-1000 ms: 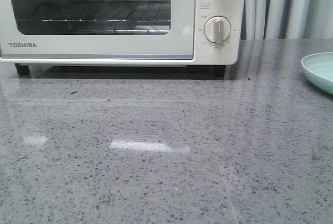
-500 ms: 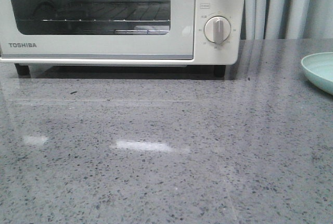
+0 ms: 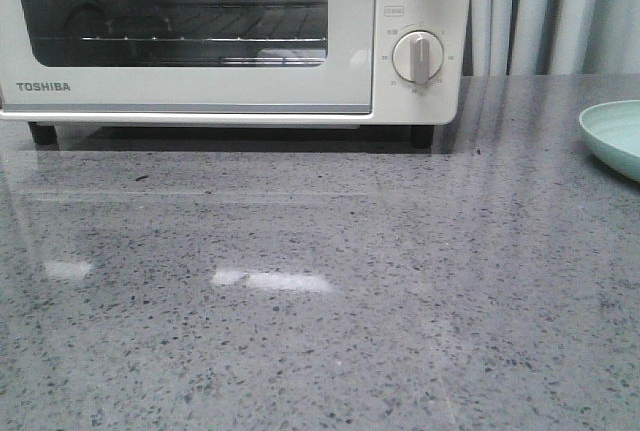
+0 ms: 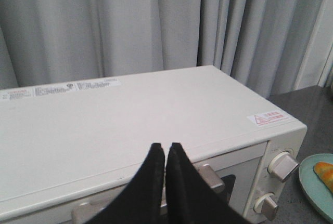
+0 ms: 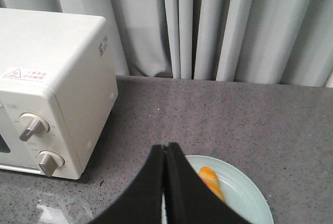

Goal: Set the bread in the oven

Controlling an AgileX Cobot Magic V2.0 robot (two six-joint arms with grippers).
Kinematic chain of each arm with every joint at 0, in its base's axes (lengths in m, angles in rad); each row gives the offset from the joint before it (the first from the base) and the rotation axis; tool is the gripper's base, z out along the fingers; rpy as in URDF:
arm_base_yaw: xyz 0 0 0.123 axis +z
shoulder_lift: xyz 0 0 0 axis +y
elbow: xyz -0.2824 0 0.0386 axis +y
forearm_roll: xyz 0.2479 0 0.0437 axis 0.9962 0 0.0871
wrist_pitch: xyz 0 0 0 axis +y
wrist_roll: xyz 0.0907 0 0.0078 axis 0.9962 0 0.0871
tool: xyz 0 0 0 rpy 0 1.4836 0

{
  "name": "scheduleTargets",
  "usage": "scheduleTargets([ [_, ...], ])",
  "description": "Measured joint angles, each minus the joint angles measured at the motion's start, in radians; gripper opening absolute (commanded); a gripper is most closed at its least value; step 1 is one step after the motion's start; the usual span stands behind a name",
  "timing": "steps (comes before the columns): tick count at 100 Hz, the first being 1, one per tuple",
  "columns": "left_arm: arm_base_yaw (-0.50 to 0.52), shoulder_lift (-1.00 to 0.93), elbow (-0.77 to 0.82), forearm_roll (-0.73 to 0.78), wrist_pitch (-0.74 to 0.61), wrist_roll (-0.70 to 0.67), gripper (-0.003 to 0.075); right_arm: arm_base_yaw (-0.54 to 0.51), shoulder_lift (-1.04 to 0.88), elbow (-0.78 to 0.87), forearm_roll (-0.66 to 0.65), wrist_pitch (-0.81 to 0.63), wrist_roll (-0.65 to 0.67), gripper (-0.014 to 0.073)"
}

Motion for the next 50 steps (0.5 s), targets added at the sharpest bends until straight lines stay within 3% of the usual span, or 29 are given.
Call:
scheduleTargets([
  [25,0.0,0.117,-0.063,-0.053,0.082,0.0,-0.0021,0.0,0.118,-0.191,0.0,0.07,-0.001,-0.0049],
  [50,0.0,0.209,-0.099,-0.061,0.109,-0.002,-0.0021,0.0,0.144,-0.249,0.0,0.089,-0.001,-0.0049],
])
